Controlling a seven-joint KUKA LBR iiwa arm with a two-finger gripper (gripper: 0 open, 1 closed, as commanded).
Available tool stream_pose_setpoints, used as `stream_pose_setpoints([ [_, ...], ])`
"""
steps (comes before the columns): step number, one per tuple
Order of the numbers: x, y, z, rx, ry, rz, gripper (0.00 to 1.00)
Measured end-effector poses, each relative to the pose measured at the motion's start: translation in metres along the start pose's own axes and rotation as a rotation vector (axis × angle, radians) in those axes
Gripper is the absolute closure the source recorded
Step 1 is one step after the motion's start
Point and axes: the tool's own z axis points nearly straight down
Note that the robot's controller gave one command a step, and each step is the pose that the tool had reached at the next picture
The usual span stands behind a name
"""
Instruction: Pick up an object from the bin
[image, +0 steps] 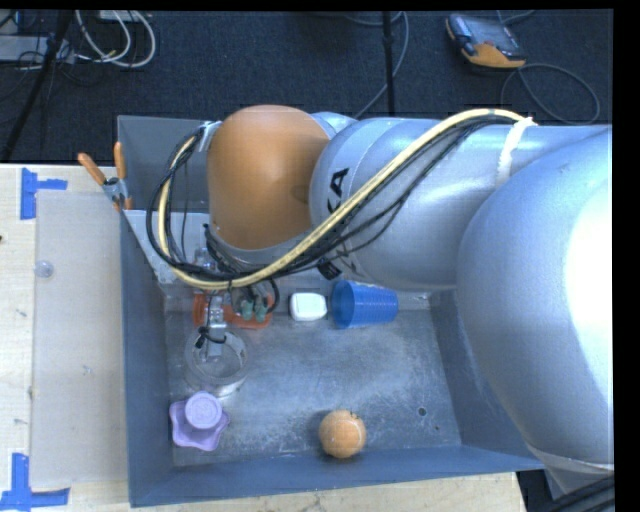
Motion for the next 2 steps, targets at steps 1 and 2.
stream_pose_setpoints([
  [1, -0.002, -0.001, -0.005, -0.001, -0.007, 0.004, 0.00],
  [2, 0.015, -0.013, 0.025, -0.003, -0.011, -0.064, 0.00],
])
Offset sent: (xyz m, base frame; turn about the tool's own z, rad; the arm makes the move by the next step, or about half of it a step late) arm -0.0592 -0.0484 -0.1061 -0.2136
